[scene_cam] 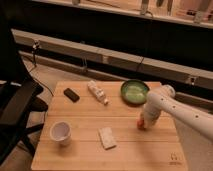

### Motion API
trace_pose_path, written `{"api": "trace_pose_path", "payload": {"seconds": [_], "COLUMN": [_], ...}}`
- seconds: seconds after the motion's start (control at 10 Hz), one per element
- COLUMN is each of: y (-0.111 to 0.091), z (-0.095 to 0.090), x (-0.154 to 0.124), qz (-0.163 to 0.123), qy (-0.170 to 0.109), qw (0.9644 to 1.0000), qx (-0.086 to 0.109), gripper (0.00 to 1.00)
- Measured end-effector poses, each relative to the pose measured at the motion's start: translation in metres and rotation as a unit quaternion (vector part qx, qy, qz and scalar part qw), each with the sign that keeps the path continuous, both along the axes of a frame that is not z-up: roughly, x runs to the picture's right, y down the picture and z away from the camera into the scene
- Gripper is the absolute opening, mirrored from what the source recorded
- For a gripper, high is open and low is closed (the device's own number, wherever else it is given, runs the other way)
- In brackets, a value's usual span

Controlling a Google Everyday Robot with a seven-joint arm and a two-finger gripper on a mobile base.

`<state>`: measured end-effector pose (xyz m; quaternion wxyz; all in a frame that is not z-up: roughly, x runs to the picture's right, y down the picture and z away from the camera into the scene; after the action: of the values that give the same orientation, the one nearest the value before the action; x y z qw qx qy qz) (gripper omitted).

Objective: Drag the pepper across the table

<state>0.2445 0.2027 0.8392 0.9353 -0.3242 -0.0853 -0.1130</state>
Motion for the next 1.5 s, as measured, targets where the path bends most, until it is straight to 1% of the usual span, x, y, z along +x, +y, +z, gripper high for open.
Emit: {"api": "trace_pose_path", "payload": {"seconds": [1.5], "y": [-0.0056], "z": [0.0063], "x": [0.0067], "qz": [0.027], "qy": [0.008], "qw": [0.9996], "qx": [0.001], "gripper": [0.00]}}
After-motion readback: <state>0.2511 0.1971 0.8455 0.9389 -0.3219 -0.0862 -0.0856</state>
